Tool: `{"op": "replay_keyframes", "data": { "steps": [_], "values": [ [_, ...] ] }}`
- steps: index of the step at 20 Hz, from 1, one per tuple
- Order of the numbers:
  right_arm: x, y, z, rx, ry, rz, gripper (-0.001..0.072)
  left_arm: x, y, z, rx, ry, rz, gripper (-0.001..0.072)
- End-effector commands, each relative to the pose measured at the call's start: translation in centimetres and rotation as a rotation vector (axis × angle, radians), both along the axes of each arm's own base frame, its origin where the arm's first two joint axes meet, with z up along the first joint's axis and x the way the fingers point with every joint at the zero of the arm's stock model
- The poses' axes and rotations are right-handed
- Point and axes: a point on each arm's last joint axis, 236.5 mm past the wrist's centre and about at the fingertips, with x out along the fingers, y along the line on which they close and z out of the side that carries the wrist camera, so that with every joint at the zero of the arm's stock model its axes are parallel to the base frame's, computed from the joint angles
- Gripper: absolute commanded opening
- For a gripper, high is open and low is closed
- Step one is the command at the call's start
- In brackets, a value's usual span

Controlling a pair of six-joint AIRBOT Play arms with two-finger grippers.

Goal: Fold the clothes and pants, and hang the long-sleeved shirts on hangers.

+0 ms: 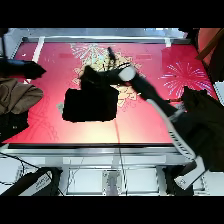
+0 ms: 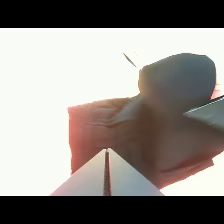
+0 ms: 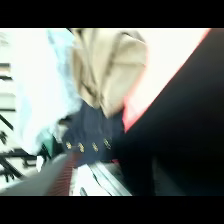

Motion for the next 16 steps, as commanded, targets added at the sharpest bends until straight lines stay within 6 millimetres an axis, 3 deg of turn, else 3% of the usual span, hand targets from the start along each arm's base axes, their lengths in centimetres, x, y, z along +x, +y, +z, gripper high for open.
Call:
{"op": "replay_keyframes", "data": {
  "steps": [1, 3, 5, 7, 8, 11, 12, 13, 14, 16],
  "values": [
    [0.1, 5.7, -0.4, 0.073, -0.042, -0.016, 0.0535, -0.9, 2.0, 0.8, 0.017, -0.013, 0.051, 0.0016],
    [1.0, 4.9, 0.5, 0.046, -0.107, -0.001, 0.0534, -0.9, 2.1, 0.4, 0.018, -0.006, 0.052, 0.0017],
    [1.8, 1.6, 0.4, -0.073, -0.158, 0.098, 0.0535, -0.9, 2.3, 0.2, 0.024, 0.0, 0.056, 0.0017],
    [1.5, -5.0, -2.1, -0.268, -0.092, 0.239, 0.0533, -0.9, 2.4, 0.1, 0.03, 0.001, 0.058, 0.0017],
    [1.5, -9.5, -3.8, -0.387, -0.04, 0.268, 0.0531, -0.9, 2.4, 0.1, 0.031, 0.001, 0.059, 0.0017],
    [1.5, -22.2, -8.3, -0.735, 0.088, 0.231, 0.0534, -0.9, 2.4, 0.1, 0.03, 0.002, 0.059, 0.0017],
    [1.2, -24.7, -9.7, -0.79, 0.129, 0.211, 0.0552, -0.9, 2.4, 0.1, 0.03, 0.001, 0.059, 0.0016],
    [0.9, -25.7, -11.1, -0.785, 0.175, 0.196, 0.0662, -0.9, 2.4, 0.1, 0.03, 0.001, 0.059, 0.0017],
    [0.4, -25.6, -12.6, -0.728, 0.227, 0.187, 0.0705, -0.9, 2.4, 0.1, 0.03, 0.001, 0.059, 0.0017],
    [0.5, -23.9, -15.1, -0.565, 0.317, 0.146, 0.0706, -0.9, 2.4, 0.1, 0.029, 0.001, 0.059, 0.0017]
  ]
}}
